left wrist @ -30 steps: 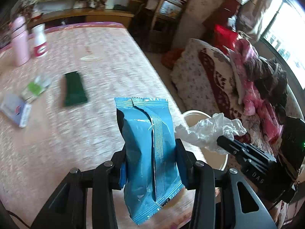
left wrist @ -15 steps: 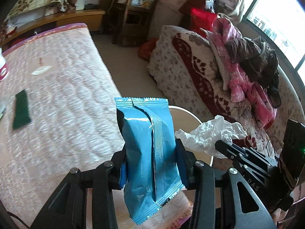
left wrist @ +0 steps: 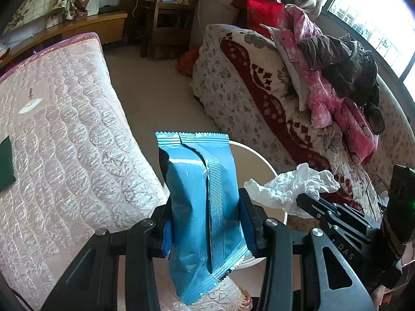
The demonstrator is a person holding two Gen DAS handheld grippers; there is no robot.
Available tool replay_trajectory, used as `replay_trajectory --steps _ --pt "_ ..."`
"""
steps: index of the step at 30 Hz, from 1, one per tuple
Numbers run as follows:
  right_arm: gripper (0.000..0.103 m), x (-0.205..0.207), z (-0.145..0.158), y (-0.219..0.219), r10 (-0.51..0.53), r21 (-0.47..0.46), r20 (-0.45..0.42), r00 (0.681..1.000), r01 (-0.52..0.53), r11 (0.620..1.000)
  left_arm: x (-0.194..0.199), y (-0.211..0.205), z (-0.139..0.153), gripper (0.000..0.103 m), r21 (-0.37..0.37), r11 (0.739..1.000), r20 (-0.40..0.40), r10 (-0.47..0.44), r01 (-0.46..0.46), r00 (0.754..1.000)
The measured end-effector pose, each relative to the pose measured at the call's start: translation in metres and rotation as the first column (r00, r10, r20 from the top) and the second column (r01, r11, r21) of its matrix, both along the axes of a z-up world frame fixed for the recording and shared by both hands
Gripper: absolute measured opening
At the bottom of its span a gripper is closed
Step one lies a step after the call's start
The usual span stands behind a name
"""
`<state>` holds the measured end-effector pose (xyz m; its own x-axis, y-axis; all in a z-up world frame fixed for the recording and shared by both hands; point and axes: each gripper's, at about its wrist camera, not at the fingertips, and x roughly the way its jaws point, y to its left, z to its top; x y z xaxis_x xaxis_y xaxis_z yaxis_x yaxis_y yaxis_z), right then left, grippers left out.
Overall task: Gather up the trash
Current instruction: 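Open both tools above the bucket to drop the blue pack and white plastic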
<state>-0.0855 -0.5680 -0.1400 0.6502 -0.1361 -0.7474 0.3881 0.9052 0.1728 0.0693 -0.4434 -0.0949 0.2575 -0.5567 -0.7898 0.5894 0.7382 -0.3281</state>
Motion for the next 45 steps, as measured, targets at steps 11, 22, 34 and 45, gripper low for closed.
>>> replay_trajectory --steps 11,22,34,45 --pt "0.011 0.002 -0.012 -0.003 -0.019 0.016 -0.024 1.0 0.02 1.0 0.001 -0.008 -0.007 0.045 -0.003 1.0 -0.005 -0.014 0.014 1.0" --pt "0.011 0.006 -0.021 -0.003 -0.026 0.022 -0.054 0.998 0.027 0.999 0.003 -0.006 -0.013 0.045 -0.024 0.999 -0.02 -0.025 0.025 0.999" --pt "0.012 0.011 -0.033 -0.009 -0.045 0.064 -0.098 0.994 0.051 0.997 0.005 -0.006 -0.016 0.049 -0.068 0.997 -0.046 -0.026 0.023 0.999" --pt "0.012 0.011 -0.034 -0.01 -0.055 0.078 -0.094 0.994 0.063 0.995 0.003 -0.004 -0.012 0.064 -0.09 0.996 -0.052 -0.025 0.02 0.998"
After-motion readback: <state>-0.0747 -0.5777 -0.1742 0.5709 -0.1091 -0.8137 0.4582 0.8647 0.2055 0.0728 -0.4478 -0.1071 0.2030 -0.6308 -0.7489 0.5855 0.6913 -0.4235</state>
